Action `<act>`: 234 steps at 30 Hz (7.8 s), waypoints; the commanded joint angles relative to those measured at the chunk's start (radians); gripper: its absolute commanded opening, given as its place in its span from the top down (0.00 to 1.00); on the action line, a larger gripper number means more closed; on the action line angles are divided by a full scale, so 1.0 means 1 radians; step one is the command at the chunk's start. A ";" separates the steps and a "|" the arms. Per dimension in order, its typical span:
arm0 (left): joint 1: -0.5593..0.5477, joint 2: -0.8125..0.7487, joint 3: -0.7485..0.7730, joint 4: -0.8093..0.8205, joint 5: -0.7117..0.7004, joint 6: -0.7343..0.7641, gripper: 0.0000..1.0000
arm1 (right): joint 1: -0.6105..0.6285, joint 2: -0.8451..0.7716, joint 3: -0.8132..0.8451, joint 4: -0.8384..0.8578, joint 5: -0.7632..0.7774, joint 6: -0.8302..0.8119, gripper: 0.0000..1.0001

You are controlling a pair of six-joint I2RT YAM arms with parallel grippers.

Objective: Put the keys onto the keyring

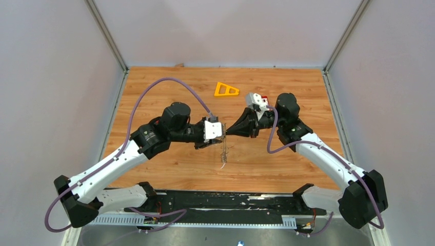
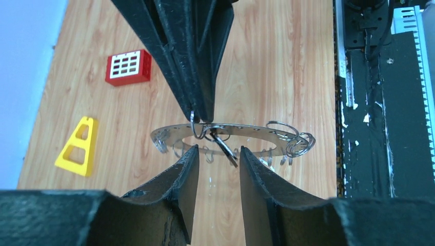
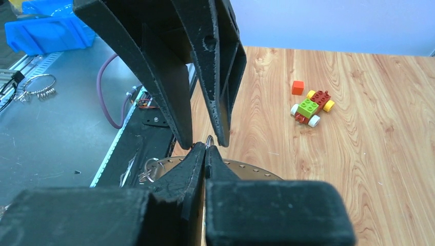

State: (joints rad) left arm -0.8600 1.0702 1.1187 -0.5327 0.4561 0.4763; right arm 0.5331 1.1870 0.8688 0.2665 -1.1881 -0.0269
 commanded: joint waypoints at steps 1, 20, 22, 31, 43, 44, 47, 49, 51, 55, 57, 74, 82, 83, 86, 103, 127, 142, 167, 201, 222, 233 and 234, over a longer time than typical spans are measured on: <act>0.013 -0.038 -0.027 0.150 0.080 0.047 0.60 | -0.006 -0.024 0.001 0.068 -0.036 0.021 1.00; 0.024 -0.011 -0.030 0.171 0.118 0.030 0.92 | -0.006 -0.016 0.002 0.048 -0.035 0.001 1.00; 0.024 -0.011 -0.032 0.166 0.121 0.025 0.94 | -0.006 -0.015 0.002 0.048 -0.033 0.000 1.00; 0.025 0.000 -0.030 0.167 0.104 -0.015 0.79 | -0.006 -0.017 0.004 0.044 -0.032 -0.003 1.00; 0.047 0.034 -0.026 0.169 0.142 -0.064 0.76 | -0.006 -0.019 0.006 0.037 -0.028 -0.009 1.00; 0.047 0.036 -0.024 0.168 0.143 -0.064 0.77 | -0.006 -0.019 0.006 0.036 -0.028 -0.010 1.00; 0.048 0.041 -0.023 0.165 0.147 -0.067 0.82 | -0.005 -0.017 0.005 0.033 -0.027 -0.013 1.00; 0.050 0.042 -0.021 0.162 0.152 -0.066 0.87 | -0.006 -0.016 0.005 0.030 -0.026 -0.016 1.00; 0.050 0.044 -0.013 0.153 0.154 -0.066 0.92 | -0.007 -0.015 0.006 0.019 -0.019 -0.027 1.00; 0.050 0.046 0.012 0.119 0.150 -0.054 1.00 | -0.006 -0.019 0.009 -0.020 0.005 -0.076 1.00; 0.050 0.046 0.030 0.091 0.141 -0.044 1.00 | -0.007 -0.024 0.012 -0.054 0.030 -0.113 1.00; 0.050 0.278 0.388 -0.407 -0.011 -0.061 1.00 | 0.013 -0.007 0.027 -0.162 0.140 -0.226 0.79; 0.049 0.350 0.494 -0.480 -0.067 -0.170 1.00 | 0.014 0.002 0.027 -0.137 0.106 -0.178 0.65; 0.049 0.362 0.507 -0.491 -0.070 -0.186 1.00 | 0.015 0.007 0.025 -0.128 0.103 -0.168 0.64; 0.047 0.389 0.536 -0.517 -0.063 -0.227 1.00 | 0.018 0.021 0.019 -0.102 0.100 -0.141 0.61; 0.036 0.417 0.543 -0.543 -0.024 -0.253 1.00 | 0.022 0.066 0.016 -0.031 0.086 -0.060 0.68; 0.035 0.428 0.532 -0.527 0.002 -0.257 1.00 | 0.039 0.076 0.018 -0.015 0.083 -0.045 0.81; 0.035 0.427 0.530 -0.524 0.010 -0.255 1.00 | 0.048 0.079 0.025 -0.036 0.091 -0.058 0.77; 0.035 0.375 0.494 -0.470 0.026 -0.225 0.88 | 0.059 0.059 0.045 -0.096 0.123 -0.106 1.00; 0.059 0.071 -0.008 0.089 0.208 -0.119 0.75 | -0.006 -0.047 0.036 -0.061 0.058 -0.073 1.00; 0.059 0.101 -0.015 0.146 0.094 -0.166 0.90 | -0.006 -0.049 0.027 -0.062 0.083 -0.081 1.00; 0.059 0.134 0.026 0.164 0.111 -0.174 0.90 | 0.010 -0.026 0.009 -0.079 0.144 -0.119 1.00; 0.059 0.131 0.028 0.170 0.113 -0.176 0.90 | 0.013 -0.023 0.009 -0.082 0.152 -0.125 1.00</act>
State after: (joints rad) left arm -0.7990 1.1950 1.0981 -0.4263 0.5629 0.3180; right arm 0.5247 1.1633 0.8711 0.1535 -1.0523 -0.1177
